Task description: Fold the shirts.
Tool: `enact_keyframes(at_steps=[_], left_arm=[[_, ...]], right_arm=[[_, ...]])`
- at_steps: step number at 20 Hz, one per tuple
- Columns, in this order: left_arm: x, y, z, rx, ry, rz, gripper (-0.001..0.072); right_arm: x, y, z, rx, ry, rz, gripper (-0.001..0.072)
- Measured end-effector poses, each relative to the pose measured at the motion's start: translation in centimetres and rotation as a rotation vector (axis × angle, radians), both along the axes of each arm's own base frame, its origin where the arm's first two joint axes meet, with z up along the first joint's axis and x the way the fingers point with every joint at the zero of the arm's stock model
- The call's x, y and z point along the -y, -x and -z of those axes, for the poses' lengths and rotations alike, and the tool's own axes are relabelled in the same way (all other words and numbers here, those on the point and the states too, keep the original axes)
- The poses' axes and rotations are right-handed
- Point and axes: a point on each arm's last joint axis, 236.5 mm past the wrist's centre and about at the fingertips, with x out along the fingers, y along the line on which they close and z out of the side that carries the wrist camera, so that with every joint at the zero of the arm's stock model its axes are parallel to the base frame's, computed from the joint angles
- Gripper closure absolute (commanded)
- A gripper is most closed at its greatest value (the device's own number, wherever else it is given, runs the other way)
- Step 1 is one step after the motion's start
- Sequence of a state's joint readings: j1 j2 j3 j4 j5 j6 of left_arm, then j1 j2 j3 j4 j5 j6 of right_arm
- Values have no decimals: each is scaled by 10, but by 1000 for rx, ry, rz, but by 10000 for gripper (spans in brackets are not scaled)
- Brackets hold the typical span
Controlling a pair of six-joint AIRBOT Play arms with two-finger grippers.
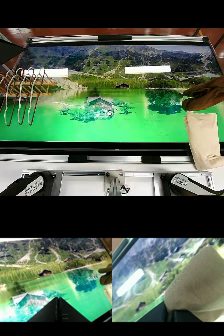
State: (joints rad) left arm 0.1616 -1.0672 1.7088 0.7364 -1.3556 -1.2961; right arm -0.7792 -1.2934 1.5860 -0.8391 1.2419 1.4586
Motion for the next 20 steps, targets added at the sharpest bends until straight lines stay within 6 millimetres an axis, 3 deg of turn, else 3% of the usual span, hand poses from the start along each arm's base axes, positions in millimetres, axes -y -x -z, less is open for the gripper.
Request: enact_keyframes(at_steps=[4, 8, 13, 20], left_arm=[[1, 1, -2, 4, 1, 1, 679], [1, 1, -3, 10, 4, -1, 679], [0, 1, -4, 15, 5, -4, 679], [1, 4, -7, 23, 3, -3, 679]], right_arm=[[-1, 4, 3, -14, 50, -40, 641], [-7, 26, 24, -145, 16, -47, 641], [4, 94, 72, -507, 12, 25, 641], [24, 166, 103, -808, 57, 161, 641]])
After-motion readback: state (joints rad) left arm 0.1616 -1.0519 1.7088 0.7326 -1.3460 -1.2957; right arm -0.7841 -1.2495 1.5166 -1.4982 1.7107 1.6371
